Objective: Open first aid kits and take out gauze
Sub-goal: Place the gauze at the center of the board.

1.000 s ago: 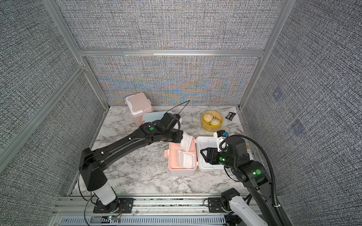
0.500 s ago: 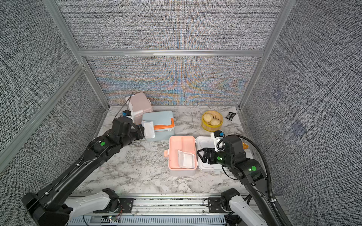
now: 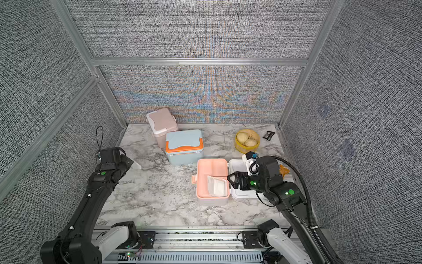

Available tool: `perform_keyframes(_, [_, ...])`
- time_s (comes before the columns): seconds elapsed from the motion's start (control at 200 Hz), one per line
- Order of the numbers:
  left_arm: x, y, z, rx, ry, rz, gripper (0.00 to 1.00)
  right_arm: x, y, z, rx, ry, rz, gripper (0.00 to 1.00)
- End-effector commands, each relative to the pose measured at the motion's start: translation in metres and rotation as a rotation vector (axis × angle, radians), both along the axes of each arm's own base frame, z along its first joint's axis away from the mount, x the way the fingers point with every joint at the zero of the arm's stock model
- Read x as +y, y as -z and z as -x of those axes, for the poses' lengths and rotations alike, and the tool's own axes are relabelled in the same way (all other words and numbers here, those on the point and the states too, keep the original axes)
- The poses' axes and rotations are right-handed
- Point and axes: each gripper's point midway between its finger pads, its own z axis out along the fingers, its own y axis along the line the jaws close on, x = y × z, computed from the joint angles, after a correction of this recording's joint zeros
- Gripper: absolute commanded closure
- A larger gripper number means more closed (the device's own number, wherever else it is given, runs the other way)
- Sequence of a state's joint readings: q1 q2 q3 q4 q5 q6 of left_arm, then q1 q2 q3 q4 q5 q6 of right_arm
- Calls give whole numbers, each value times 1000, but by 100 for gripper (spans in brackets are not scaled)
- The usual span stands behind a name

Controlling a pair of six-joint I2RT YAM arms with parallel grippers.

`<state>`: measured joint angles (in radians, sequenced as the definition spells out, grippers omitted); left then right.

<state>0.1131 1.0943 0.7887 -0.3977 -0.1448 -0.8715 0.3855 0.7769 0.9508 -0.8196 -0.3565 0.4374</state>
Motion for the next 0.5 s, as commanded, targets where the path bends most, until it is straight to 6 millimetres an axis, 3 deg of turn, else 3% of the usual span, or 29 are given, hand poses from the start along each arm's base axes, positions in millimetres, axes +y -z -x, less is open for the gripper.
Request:
perform_keyframes(0.0, [18,12,-14,-66,-100,90,100,4,-4,-1,-3,-15,-15,21])
perform_keyframes(0.37, [63,85,-14,-7,-296,197,100,12,-2,-6,16,-29,-17,22])
perform_keyframes(0.495, [77,98,-12,10,-342,209,100,14,0,-6,22,-34,-9,22])
